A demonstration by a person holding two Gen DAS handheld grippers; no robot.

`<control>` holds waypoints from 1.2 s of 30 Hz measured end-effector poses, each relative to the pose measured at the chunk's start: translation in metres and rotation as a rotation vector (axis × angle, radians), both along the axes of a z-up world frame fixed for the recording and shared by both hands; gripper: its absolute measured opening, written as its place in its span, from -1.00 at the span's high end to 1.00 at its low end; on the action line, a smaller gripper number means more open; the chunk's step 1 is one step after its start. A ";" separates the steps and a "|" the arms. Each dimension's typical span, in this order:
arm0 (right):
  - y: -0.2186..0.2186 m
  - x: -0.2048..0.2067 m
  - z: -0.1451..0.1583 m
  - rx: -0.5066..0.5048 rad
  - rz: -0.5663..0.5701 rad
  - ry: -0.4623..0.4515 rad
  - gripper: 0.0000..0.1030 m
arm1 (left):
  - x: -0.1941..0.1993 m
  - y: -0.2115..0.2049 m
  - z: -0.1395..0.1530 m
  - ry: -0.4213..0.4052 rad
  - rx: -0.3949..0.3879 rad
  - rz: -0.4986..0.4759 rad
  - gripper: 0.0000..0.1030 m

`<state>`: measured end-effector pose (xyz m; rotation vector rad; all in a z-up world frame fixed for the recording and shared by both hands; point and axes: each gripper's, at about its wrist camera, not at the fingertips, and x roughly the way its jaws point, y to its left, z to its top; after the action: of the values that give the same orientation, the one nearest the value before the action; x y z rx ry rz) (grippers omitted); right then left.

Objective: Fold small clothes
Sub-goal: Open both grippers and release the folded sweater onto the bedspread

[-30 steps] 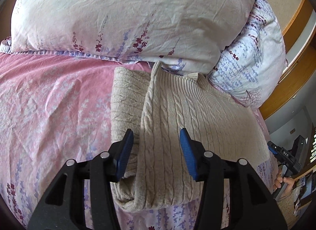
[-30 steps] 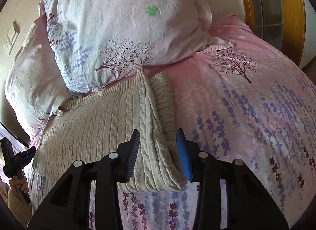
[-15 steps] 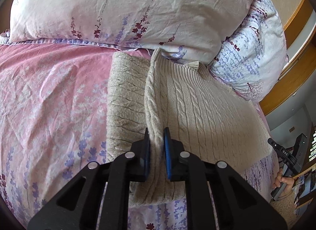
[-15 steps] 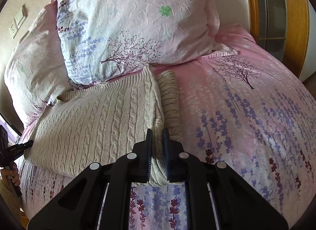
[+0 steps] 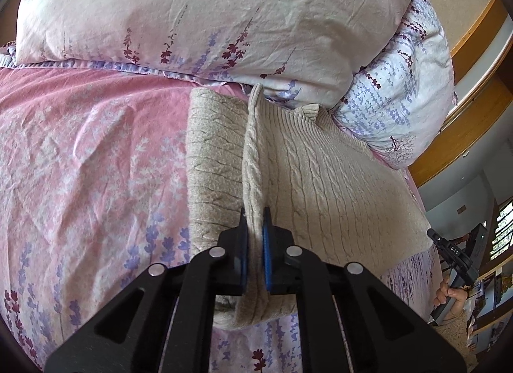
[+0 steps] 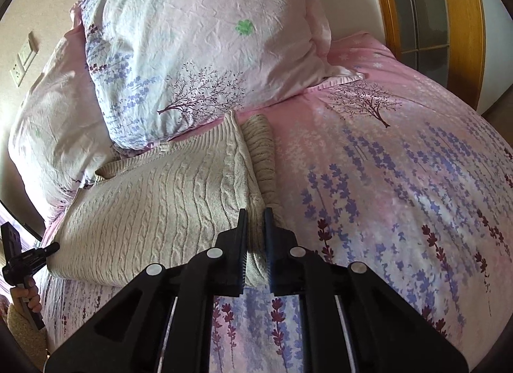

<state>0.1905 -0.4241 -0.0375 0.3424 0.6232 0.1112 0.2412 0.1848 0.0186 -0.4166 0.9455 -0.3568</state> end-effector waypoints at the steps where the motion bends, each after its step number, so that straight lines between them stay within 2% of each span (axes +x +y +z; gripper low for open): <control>1: 0.000 0.004 -0.004 -0.009 -0.008 0.022 0.80 | 0.000 0.002 -0.002 0.005 -0.003 0.000 0.86; 3: 0.000 0.010 -0.012 -0.005 -0.014 0.057 0.80 | 0.001 0.003 -0.007 0.009 -0.006 0.002 0.86; 7: 0.005 0.011 -0.013 -0.029 -0.020 0.065 0.79 | -0.001 -0.002 -0.005 -0.011 0.027 -0.005 0.83; 10: 0.007 0.011 -0.009 -0.042 -0.023 0.078 0.76 | -0.002 -0.004 0.002 -0.029 0.037 0.000 0.72; 12: 0.009 0.011 -0.006 -0.039 -0.025 0.082 0.62 | -0.004 -0.003 0.008 -0.048 0.045 0.018 0.38; 13: 0.010 0.010 -0.005 -0.036 -0.028 0.080 0.50 | -0.005 -0.002 0.012 -0.063 0.051 0.032 0.32; 15: 0.011 0.009 -0.002 -0.033 -0.036 0.067 0.40 | -0.009 -0.004 0.021 -0.101 0.066 0.044 0.20; 16: 0.012 0.007 0.001 -0.042 -0.048 0.052 0.40 | -0.011 -0.007 0.025 -0.126 0.075 0.043 0.18; 18: 0.017 0.002 0.008 -0.079 -0.065 0.006 0.40 | -0.017 -0.018 0.034 -0.186 0.104 0.018 0.01; 20: 0.026 -0.002 0.014 -0.109 -0.041 -0.034 0.40 | -0.021 -0.035 0.039 -0.228 0.147 -0.030 -0.05; 23: 0.046 0.003 0.016 -0.151 0.026 -0.036 0.28 | -0.022 -0.061 0.035 -0.239 0.196 -0.092 -0.08; 26: 0.062 0.008 0.013 -0.200 0.067 -0.028 0.27 | -0.018 -0.076 0.025 -0.213 0.212 -0.121 -0.08; 33: 0.075 0.020 -0.009 -0.271 0.102 0.078 0.20 | -0.013 -0.082 0.004 -0.155 0.250 -0.132 -0.08; 36: 0.081 0.016 -0.010 -0.328 0.107 0.068 0.18 | -0.015 -0.082 0.003 -0.143 0.254 -0.132 -0.08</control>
<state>0.2067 -0.3426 -0.0471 -0.0042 0.7151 0.0978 0.2265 0.1031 0.0213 -0.0954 0.8675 -0.3757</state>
